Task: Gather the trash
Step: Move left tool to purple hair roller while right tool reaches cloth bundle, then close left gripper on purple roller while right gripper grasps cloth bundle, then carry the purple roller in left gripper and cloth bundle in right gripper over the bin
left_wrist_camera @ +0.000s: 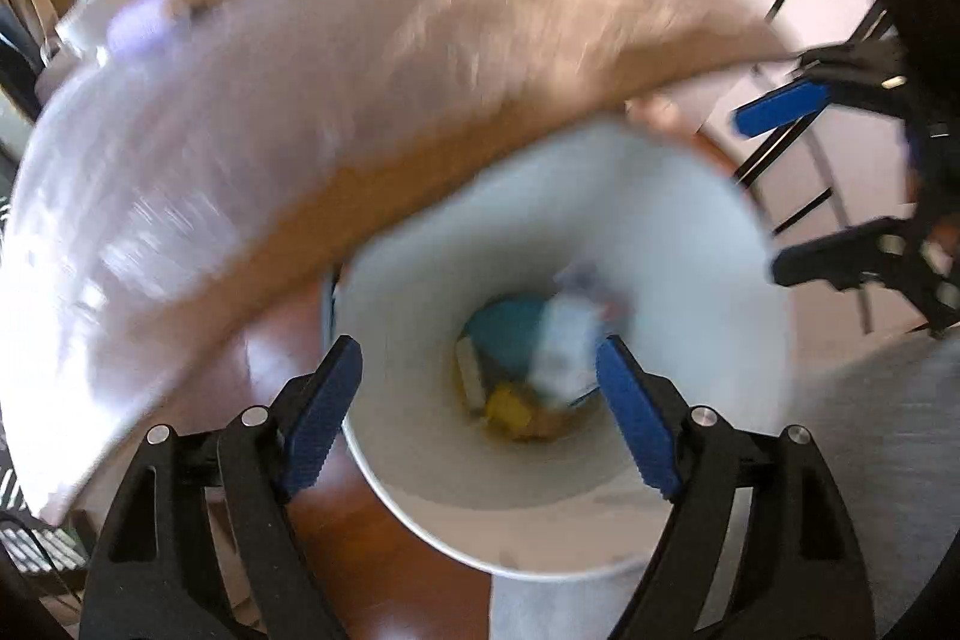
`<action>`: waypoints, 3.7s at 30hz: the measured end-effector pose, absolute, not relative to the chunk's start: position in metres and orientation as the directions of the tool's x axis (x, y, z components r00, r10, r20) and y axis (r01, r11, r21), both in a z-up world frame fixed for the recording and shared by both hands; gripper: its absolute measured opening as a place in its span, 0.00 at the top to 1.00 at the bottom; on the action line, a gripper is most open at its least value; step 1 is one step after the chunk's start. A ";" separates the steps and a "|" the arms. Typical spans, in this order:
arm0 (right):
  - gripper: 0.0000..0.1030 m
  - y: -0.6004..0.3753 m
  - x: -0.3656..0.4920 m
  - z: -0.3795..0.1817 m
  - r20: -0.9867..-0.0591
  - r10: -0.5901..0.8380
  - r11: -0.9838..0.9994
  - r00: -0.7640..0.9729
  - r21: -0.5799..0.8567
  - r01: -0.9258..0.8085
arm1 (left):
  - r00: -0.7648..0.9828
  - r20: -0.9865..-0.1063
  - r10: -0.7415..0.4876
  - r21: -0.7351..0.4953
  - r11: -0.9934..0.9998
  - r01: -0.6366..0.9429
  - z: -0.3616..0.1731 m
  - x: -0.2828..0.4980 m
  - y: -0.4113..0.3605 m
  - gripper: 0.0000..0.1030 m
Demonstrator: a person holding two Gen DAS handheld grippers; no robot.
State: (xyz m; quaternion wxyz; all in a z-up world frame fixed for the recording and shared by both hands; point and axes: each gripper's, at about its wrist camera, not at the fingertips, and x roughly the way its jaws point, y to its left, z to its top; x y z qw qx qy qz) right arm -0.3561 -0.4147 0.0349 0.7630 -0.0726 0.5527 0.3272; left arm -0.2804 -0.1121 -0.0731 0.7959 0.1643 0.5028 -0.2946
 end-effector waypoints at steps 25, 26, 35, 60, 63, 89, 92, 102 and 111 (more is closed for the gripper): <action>0.05 -0.269 -0.077 0.053 -0.824 0.426 0.739 0.374 0.078 -0.670 | 0.632 -0.766 -0.120 0.194 0.893 0.405 -0.027 -0.050 -0.038 0.01; 0.06 -0.263 -0.070 0.050 -0.827 0.433 0.727 0.359 0.085 -0.682 | 0.628 -0.766 -0.135 0.181 0.893 0.412 -0.027 -0.043 -0.035 0.01; 0.11 -0.233 -0.035 0.025 -0.840 0.490 0.628 0.233 0.155 -0.762 | 0.589 -0.777 -0.221 0.147 0.847 0.511 -0.033 -0.018 -0.029 0.01; 0.51 -0.241 -0.027 0.030 -0.824 0.524 0.581 0.215 0.162 -0.797 | 0.515 -0.787 -0.340 0.067 0.782 0.619 -0.034 0.008 -0.029 0.01; 0.51 -0.248 -0.030 0.030 -0.827 0.508 0.607 0.243 0.143 -0.782 | 0.514 -0.785 -0.347 0.046 0.794 0.606 -0.034 0.007 -0.028 0.05; 0.51 -0.289 -0.075 0.032 -0.826 0.475 0.696 0.303 0.142 -0.704 | 0.513 -0.806 -0.296 0.010 0.859 0.512 -0.040 0.002 -0.016 0.19; 0.51 -0.293 -0.079 0.034 -0.826 0.471 0.702 0.310 0.138 -0.698 | 0.507 -0.810 -0.295 0.006 0.861 0.509 -0.038 0.002 -0.020 0.28; 0.51 -0.307 -0.095 0.039 -0.819 0.470 0.733 0.331 0.153 -0.663 | 0.511 -0.803 -0.307 -0.020 0.870 0.492 -0.029 -0.014 -0.028 0.29; 0.51 -0.329 -0.114 0.040 -0.828 0.447 0.775 0.339 0.170 -0.608 | 0.517 -0.794 -0.319 -0.049 0.882 0.469 -0.018 -0.045 -0.040 0.29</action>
